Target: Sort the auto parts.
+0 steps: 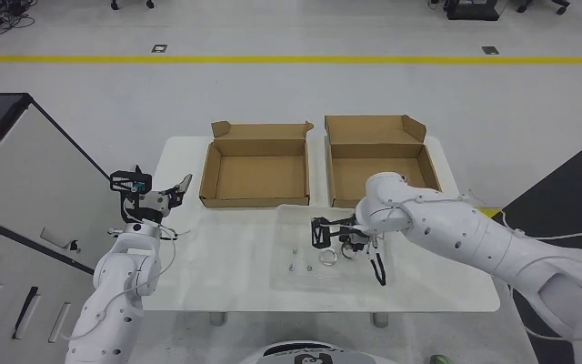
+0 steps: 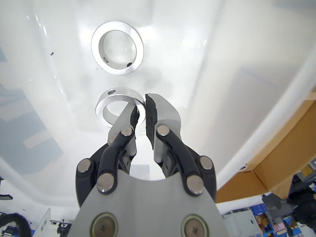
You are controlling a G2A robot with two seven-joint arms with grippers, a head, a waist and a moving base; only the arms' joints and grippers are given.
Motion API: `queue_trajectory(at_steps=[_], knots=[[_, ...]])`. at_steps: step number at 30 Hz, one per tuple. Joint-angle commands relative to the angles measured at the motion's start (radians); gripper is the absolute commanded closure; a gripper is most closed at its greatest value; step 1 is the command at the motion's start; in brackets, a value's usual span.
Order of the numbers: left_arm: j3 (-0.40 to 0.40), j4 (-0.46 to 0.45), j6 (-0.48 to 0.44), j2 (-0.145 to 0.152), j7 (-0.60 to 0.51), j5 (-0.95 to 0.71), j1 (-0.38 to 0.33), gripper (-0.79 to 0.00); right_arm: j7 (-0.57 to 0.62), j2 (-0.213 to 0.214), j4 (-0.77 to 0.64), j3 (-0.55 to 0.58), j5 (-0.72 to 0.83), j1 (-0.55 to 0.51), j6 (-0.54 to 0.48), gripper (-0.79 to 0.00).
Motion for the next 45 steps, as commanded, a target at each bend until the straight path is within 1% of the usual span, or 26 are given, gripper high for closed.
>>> queue_trajectory(at_steps=[1, 10, 16, 28, 29, 31, 35, 37, 41, 45], knots=[[0.0, 0.0, 0.0, 0.0, 0.0, 0.0, 0.0, -0.785, 0.014, 0.022, -0.035, 0.027, 0.042, 0.005, 0.013, 0.0], [0.0, 0.0, 0.0, 0.0, 0.0, 0.0, 0.0, -0.785, 0.077, 0.142, -0.216, 0.122, 0.212, 0.042, 0.077, 0.0], [0.0, 0.0, 0.0, 0.0, 0.0, 0.0, 0.0, -0.785, 0.127, 0.214, -0.322, 0.169, 0.283, 0.072, 0.126, 0.0], [0.0, 0.0, 0.0, 0.0, 0.0, 0.0, 0.0, -0.785, 0.127, 0.214, -0.322, 0.169, 0.283, 0.072, 0.126, 0.0], [0.0, 0.0, 0.0, 0.0, 0.0, 0.0, 0.0, -0.785, 0.116, 0.214, -0.32, 0.171, 0.283, 0.07, 0.131, 0.0], [0.0, 0.0, 0.0, 0.0, 0.0, 0.0, 0.0, -0.785, 0.04, 0.217, -0.287, 0.201, 0.307, 0.063, 0.155, 0.0], [0.0, 0.0, 0.0, 0.0, 0.0, 0.0, 0.0, -0.785, -0.039, 0.24, -0.177, 0.279, 0.464, 0.045, 0.132, 0.0], [0.0, 0.0, 0.0, 0.0, 0.0, 0.0, 0.0, -0.785, -0.078, 0.256, -0.1, 0.324, 0.576, 0.023, 0.097, 0.0], [0.0, 0.0, 0.0, 0.0, 0.0, 0.0, 0.0, -0.785, -0.134, 0.287, 0.051, 0.394, 0.828, -0.048, 0.006, 0.0], [0.0, 0.0, 0.0, 0.0, 0.0, 0.0, 0.0, -0.785, -0.122, 0.297, 0.152, 0.419, 1.12, -0.12, -0.078, 0.0]])
